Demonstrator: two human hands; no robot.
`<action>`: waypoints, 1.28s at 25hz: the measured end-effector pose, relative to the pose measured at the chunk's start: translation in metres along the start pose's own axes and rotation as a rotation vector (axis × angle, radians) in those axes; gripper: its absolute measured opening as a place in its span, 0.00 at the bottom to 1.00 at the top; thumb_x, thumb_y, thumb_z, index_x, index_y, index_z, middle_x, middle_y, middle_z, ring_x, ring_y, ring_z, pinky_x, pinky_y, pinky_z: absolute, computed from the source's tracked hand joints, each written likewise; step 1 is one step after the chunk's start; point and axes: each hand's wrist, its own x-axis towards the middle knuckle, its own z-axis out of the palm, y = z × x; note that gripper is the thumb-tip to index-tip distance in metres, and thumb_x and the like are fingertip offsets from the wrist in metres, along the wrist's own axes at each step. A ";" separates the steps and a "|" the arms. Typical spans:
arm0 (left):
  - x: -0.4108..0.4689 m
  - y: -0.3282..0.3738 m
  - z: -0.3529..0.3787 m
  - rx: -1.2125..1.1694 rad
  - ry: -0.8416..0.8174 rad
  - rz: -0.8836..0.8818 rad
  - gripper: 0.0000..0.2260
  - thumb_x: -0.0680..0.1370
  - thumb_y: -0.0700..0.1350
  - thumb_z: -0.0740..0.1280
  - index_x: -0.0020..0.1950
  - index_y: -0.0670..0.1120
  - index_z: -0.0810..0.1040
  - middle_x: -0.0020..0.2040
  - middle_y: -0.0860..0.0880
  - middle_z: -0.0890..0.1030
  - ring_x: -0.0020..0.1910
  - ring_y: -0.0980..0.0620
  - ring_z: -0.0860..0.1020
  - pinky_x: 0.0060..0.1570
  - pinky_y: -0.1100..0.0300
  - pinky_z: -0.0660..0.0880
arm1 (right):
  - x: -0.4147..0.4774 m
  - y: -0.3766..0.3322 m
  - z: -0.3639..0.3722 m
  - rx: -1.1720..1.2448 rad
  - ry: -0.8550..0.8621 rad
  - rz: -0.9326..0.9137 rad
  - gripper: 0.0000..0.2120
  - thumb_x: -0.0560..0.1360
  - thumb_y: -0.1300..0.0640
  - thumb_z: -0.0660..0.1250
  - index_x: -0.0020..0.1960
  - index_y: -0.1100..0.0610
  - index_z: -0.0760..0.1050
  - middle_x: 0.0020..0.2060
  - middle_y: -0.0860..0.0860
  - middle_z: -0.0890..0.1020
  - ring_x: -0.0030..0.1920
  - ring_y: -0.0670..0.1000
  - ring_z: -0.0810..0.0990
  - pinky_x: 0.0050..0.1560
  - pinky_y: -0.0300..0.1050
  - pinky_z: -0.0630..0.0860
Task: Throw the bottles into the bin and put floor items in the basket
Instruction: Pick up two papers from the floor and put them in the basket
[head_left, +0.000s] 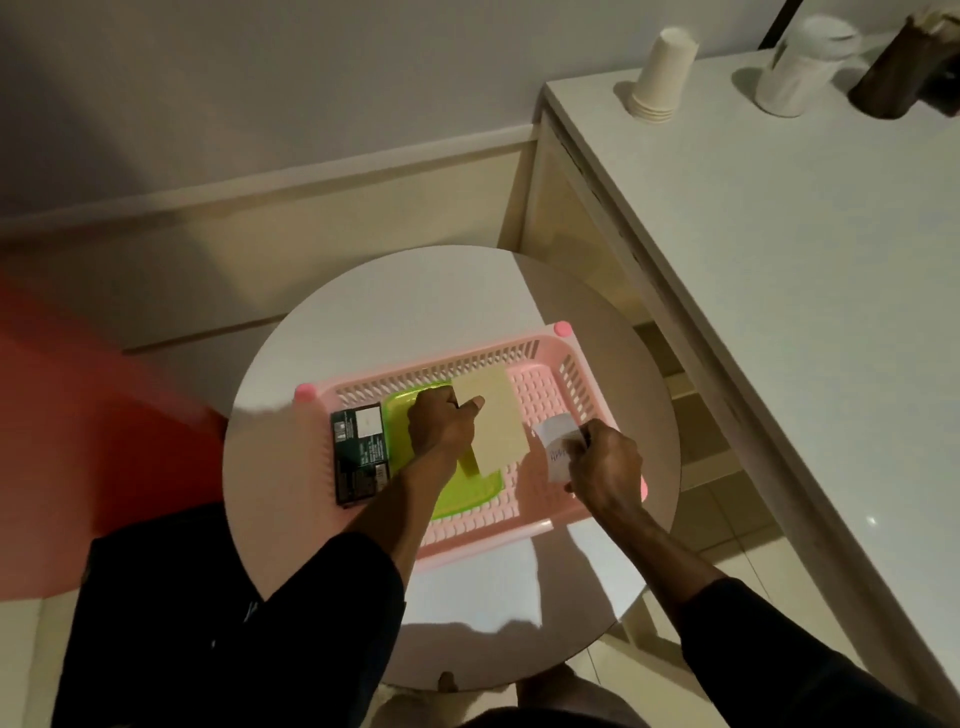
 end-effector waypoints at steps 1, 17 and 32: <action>0.007 0.001 0.009 0.039 0.005 -0.003 0.20 0.76 0.47 0.80 0.35 0.43 0.71 0.34 0.44 0.72 0.35 0.44 0.70 0.39 0.43 0.71 | 0.010 0.003 0.000 -0.015 -0.016 -0.019 0.08 0.81 0.59 0.69 0.59 0.61 0.80 0.57 0.57 0.85 0.42 0.58 0.86 0.39 0.56 0.86; -0.008 0.004 0.062 0.570 0.008 0.252 0.33 0.79 0.42 0.76 0.78 0.40 0.62 0.74 0.40 0.69 0.64 0.39 0.79 0.51 0.53 0.78 | 0.060 0.014 0.028 -0.398 -0.161 -0.206 0.32 0.84 0.49 0.62 0.81 0.60 0.54 0.73 0.59 0.73 0.65 0.58 0.81 0.65 0.49 0.77; -0.001 -0.031 0.096 1.376 -0.184 0.584 0.39 0.85 0.64 0.54 0.85 0.36 0.52 0.85 0.33 0.48 0.85 0.34 0.47 0.81 0.34 0.40 | 0.044 0.022 0.011 -0.327 -0.136 -0.162 0.32 0.82 0.52 0.67 0.80 0.61 0.58 0.68 0.59 0.78 0.60 0.59 0.83 0.61 0.52 0.82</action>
